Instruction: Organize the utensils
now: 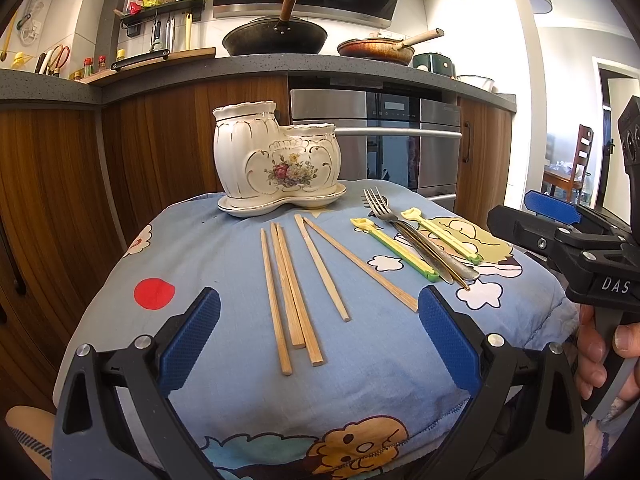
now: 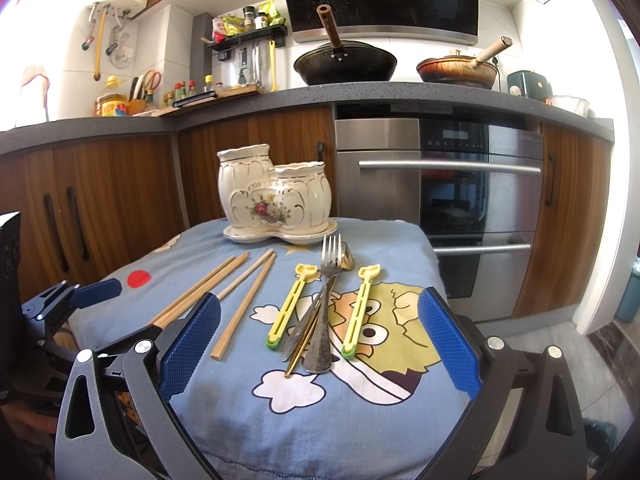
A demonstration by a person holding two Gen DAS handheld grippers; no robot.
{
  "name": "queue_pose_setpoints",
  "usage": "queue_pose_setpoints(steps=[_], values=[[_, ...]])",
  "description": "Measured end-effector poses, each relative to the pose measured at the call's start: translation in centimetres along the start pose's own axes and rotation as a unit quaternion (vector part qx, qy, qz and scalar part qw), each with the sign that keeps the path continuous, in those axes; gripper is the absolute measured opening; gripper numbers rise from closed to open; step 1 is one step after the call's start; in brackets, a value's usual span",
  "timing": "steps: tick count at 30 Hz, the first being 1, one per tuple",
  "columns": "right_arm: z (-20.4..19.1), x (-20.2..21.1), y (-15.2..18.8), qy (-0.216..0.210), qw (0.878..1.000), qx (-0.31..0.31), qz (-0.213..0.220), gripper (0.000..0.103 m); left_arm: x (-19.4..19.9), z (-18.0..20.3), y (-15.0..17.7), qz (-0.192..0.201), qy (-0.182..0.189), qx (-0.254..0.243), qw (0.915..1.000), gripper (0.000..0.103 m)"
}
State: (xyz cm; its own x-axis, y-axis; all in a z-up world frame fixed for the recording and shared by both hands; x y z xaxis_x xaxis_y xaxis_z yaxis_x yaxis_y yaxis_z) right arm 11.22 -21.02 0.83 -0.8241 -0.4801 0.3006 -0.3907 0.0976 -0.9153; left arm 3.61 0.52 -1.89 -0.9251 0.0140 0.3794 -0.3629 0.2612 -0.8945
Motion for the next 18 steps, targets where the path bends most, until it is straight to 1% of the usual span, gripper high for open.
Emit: queue_pose_setpoints(steps=[18], values=[[-0.06, -0.06, -0.01, 0.000, 1.000, 0.001, -0.001, 0.098, -0.07, 0.11, 0.07, -0.002, 0.002, 0.000, 1.0000, 0.098]])
Point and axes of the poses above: each gripper's, at about its wrist camera, not at the fingertips, and x roughly against the way its jaws point, z to its right, y to its underside, the point moved 3 cm from there along -x, roughly the way its jaws point, and after that the axes turned 12 degrees about -x, right-handed, at the moved point
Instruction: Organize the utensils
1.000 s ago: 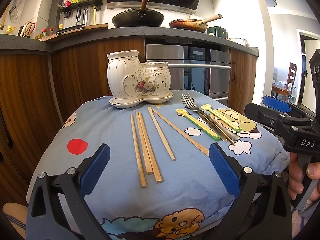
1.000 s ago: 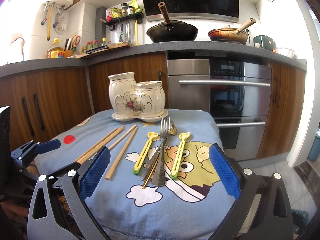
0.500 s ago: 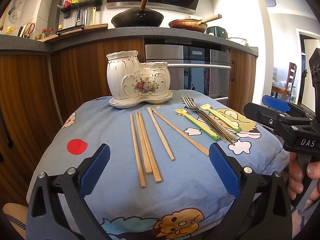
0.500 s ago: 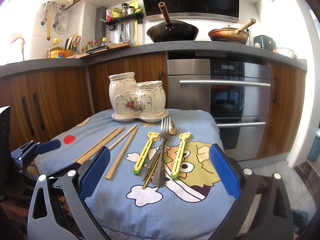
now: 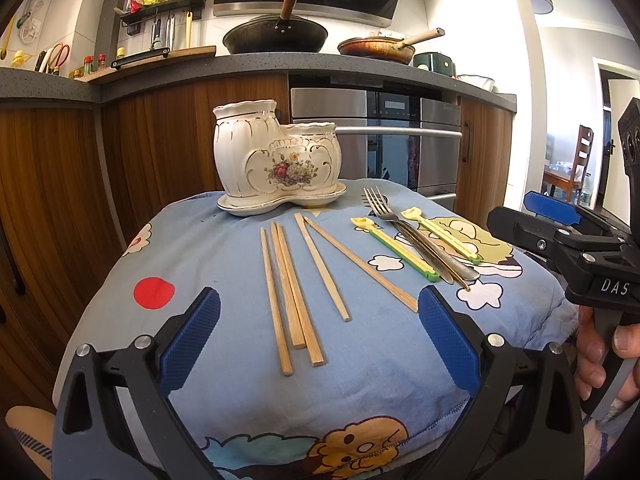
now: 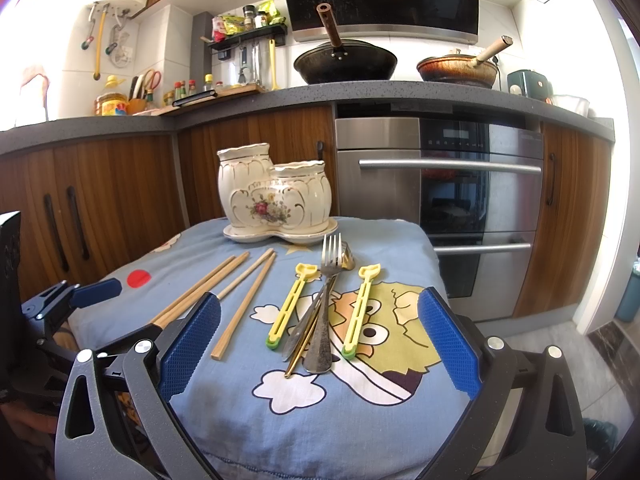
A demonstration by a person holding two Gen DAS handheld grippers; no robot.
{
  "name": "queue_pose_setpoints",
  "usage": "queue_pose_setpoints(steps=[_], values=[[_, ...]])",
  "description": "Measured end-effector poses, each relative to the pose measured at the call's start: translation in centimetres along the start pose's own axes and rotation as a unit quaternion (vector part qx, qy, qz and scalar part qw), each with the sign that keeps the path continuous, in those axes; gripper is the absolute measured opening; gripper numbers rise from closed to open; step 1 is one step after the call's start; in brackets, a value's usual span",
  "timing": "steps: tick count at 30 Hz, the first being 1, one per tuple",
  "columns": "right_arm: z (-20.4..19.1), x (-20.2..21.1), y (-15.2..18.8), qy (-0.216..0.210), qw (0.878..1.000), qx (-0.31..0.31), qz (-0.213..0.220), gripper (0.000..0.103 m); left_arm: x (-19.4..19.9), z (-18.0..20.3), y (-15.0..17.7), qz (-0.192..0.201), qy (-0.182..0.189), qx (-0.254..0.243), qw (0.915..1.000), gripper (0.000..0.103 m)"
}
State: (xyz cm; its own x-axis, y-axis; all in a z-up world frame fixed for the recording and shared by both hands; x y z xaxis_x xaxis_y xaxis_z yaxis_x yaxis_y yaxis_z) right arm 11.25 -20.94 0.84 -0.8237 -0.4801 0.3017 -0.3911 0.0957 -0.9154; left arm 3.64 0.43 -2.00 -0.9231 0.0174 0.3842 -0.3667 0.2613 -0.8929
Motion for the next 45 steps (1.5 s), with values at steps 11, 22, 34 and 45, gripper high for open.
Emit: queue_pose_setpoints(steps=[11, 22, 34, 45], values=[[-0.2, -1.0, -0.6, 0.001, 1.000, -0.007, -0.021, 0.098, -1.3, -2.7, -1.0, -0.032, -0.008, 0.019, 0.9993, 0.092], [1.5, -5.7, -1.6, 0.033, 0.991, 0.002, -0.129, 0.060, -7.4, -7.6, -3.0, -0.136, 0.032, 0.043, 0.9893, 0.044], [4.1, -11.9, -1.6, 0.049, 0.968, -0.002, -0.246, 0.032, -11.4, -7.1, -2.1, -0.210, 0.095, 0.040, 0.9724, 0.038], [3.7, -13.5, -2.0, 0.048, 0.957, 0.038, -0.284, 0.025, -12.1, -8.0, -2.5, -0.228, 0.105, 0.044, 0.9669, 0.033]])
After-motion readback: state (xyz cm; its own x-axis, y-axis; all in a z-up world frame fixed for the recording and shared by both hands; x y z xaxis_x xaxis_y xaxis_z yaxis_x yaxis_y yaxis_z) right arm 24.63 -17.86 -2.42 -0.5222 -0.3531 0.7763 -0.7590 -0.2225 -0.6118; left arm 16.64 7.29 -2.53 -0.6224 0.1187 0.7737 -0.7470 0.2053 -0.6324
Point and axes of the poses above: each gripper's, at about its wrist camera, not at the fingertips, and x roughly against the way its jaws point, z to its right, y to its underside, the point moved 3 cm from there along -x, roughly the way its jaws point, and after that the axes turned 12 degrees about -x, right-handed, at the moved point
